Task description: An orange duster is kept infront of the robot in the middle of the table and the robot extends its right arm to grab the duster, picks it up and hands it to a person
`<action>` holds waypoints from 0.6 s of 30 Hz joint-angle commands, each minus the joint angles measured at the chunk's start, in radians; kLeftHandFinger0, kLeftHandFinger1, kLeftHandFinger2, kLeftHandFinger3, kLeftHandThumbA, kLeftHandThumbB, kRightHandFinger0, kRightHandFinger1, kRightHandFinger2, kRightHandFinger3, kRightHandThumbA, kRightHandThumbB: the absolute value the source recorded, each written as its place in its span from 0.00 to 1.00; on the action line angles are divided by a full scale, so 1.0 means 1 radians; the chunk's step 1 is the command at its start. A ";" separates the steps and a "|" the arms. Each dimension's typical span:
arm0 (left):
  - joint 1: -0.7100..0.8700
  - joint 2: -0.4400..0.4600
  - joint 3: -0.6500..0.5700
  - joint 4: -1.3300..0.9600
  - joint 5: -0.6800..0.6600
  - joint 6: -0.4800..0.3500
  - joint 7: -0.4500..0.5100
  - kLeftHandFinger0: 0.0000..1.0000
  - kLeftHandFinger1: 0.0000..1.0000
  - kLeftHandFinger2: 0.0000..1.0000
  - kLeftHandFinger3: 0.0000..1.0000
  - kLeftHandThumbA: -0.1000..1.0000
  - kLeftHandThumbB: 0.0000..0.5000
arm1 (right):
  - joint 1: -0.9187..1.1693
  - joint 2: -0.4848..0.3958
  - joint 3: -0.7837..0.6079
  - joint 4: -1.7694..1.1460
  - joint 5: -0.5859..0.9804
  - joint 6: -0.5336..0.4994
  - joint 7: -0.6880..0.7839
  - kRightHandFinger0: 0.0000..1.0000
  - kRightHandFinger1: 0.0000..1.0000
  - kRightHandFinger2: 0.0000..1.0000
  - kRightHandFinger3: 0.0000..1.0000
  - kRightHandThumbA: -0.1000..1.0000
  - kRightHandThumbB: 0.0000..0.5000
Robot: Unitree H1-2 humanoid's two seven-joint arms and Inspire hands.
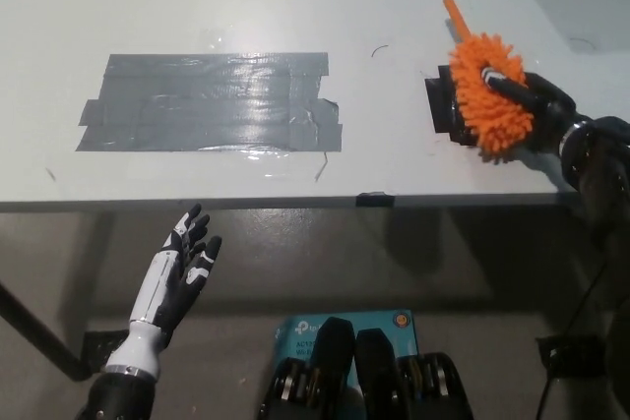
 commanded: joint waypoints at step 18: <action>-0.038 0.020 0.005 -0.022 -0.006 -0.027 -0.009 1.00 1.00 1.00 1.00 0.85 0.33 | 0.029 0.104 0.074 -0.545 0.634 0.158 0.075 0.00 0.36 0.73 1.00 0.00 0.15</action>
